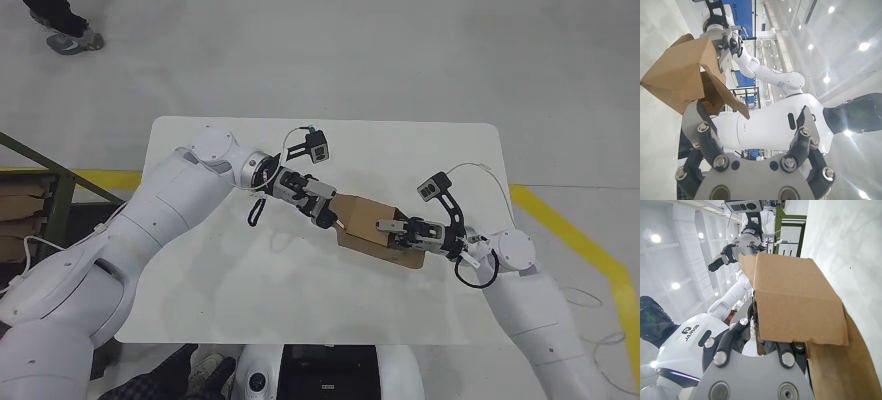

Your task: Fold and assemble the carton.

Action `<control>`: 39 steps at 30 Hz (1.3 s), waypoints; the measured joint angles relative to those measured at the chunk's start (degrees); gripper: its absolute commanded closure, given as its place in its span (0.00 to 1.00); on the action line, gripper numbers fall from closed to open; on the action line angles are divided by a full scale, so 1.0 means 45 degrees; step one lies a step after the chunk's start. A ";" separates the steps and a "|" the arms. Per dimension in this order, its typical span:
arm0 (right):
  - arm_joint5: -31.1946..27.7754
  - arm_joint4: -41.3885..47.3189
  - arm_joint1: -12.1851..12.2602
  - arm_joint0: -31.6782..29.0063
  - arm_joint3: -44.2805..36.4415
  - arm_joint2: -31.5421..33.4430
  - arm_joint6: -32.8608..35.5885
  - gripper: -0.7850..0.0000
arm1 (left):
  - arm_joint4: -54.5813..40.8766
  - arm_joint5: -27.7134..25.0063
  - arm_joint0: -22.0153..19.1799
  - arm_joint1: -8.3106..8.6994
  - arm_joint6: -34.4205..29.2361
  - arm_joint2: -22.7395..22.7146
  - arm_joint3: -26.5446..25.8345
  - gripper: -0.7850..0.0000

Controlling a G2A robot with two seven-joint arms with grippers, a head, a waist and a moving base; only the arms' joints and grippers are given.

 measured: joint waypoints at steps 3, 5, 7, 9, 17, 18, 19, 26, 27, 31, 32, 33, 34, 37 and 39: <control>0.0010 -0.0007 0.0005 -0.0024 -0.0036 0.0014 -0.0001 1.00 | -0.0010 0.0000 -0.0029 -0.0038 0.0000 0.0032 0.0039 0.00; -0.0001 -0.0017 0.0005 -0.0037 -0.0073 -0.0001 0.0017 1.00 | -0.0047 0.0000 -0.0032 -0.0063 0.0000 0.0044 0.0037 0.00; -0.0001 -0.0015 -0.0001 -0.0043 -0.0098 -0.0027 0.0016 1.00 | -0.0065 0.0000 -0.0038 -0.0091 0.0000 0.0049 0.0020 0.00; 0.0006 -0.0010 -0.0005 -0.0037 -0.0103 -0.0048 0.0012 1.00 | -0.0081 0.0000 -0.0038 -0.0121 0.0000 0.0058 0.0007 0.00; -0.0038 0.0029 -0.0017 -0.0046 -0.0109 -0.0082 -0.0024 1.00 | -0.0016 0.0000 -0.0110 -0.0308 0.0000 0.0138 0.0052 0.00; -0.0045 0.0029 -0.0018 -0.0061 -0.0118 -0.0084 -0.0035 1.00 | -0.0002 0.0000 -0.0121 -0.0339 0.0000 0.0161 0.0052 0.00; -0.0050 0.0026 -0.0018 -0.0073 -0.0127 -0.0086 -0.0042 1.00 | 0.0007 0.0000 -0.0130 -0.0362 0.0000 0.0178 0.0057 0.00; -0.0068 0.0032 -0.0020 -0.0121 -0.0159 -0.0101 -0.0055 1.00 | -0.0014 0.0000 -0.0212 -0.0520 0.0000 0.0304 0.0063 0.00; -0.0071 0.0032 -0.0020 -0.0126 -0.0159 -0.0099 -0.0061 1.00 | -0.0017 0.0000 -0.0218 -0.0534 0.0000 0.0309 0.0077 0.00; -0.0087 0.0041 -0.0011 -0.0147 -0.0140 -0.0044 -0.0089 1.00 | 0.0019 0.0000 -0.0245 -0.0578 0.0000 0.0321 0.0145 0.00; -0.0095 0.0037 -0.0009 -0.0154 -0.0133 -0.0026 -0.0121 1.00 | 0.0026 0.0000 -0.0247 -0.0584 0.0000 0.0322 0.0154 0.00; -0.0103 0.0020 -0.0007 -0.0164 -0.0129 -0.0008 -0.0170 1.00 | 0.0036 0.0000 -0.0251 -0.0589 0.0000 0.0322 0.0164 0.00; -0.0104 -0.0008 -0.0005 -0.0178 -0.0132 0.0007 -0.0240 1.00 | 0.0054 0.0000 -0.0254 -0.0594 0.0000 0.0319 0.0177 0.00; -0.0100 -0.0080 -0.0005 -0.0204 -0.0176 0.0019 -0.0411 1.00 | 0.0153 0.0000 -0.0257 -0.0604 0.0000 0.0286 0.0206 0.00; -0.0079 -0.0111 -0.0010 -0.0217 -0.0206 0.0017 -0.0541 1.00 | 0.0220 0.0000 -0.0244 -0.0611 0.0000 0.0246 0.0218 0.00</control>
